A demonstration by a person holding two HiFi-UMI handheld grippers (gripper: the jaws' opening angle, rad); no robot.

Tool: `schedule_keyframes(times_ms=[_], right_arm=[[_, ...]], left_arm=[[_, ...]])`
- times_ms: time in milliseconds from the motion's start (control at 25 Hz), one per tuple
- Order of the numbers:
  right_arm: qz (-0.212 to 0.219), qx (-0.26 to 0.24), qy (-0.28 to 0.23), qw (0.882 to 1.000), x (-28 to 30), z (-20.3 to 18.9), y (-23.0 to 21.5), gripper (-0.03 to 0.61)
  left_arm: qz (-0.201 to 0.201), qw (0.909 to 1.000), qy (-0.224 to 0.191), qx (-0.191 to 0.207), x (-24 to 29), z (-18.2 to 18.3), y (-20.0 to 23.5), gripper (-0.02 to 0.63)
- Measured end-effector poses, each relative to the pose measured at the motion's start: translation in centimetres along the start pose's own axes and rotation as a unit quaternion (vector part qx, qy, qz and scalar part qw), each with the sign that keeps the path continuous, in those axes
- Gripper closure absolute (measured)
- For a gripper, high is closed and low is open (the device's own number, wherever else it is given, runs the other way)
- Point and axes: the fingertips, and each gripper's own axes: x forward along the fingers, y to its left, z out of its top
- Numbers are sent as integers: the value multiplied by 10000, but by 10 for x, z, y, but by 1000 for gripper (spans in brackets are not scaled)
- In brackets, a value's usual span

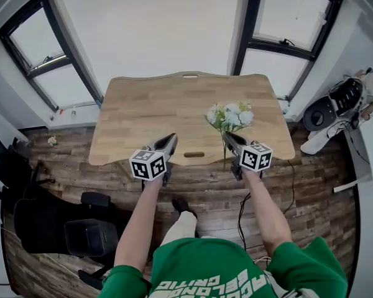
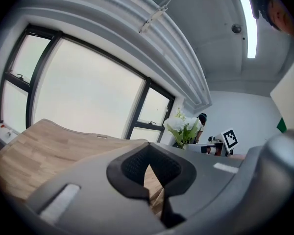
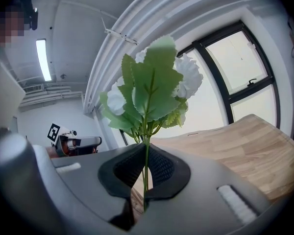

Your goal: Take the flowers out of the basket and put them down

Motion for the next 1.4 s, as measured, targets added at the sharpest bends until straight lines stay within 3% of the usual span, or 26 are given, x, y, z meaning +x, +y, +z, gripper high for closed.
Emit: schedule_keyframes(times_ms=[280, 520, 1400], right_arm=[[-126, 42, 41, 9999, 23, 7, -27, 566], [-295, 78, 108, 9995, 41, 19, -59, 565], [-733, 357, 552, 9951, 139, 34, -147, 565]], left_arm=[[-397, 9991, 36, -109, 40, 6, 12, 597], [-691, 9975, 122, 43, 83, 15, 22, 597], [-970, 9940, 454, -208, 195, 33, 123, 597]])
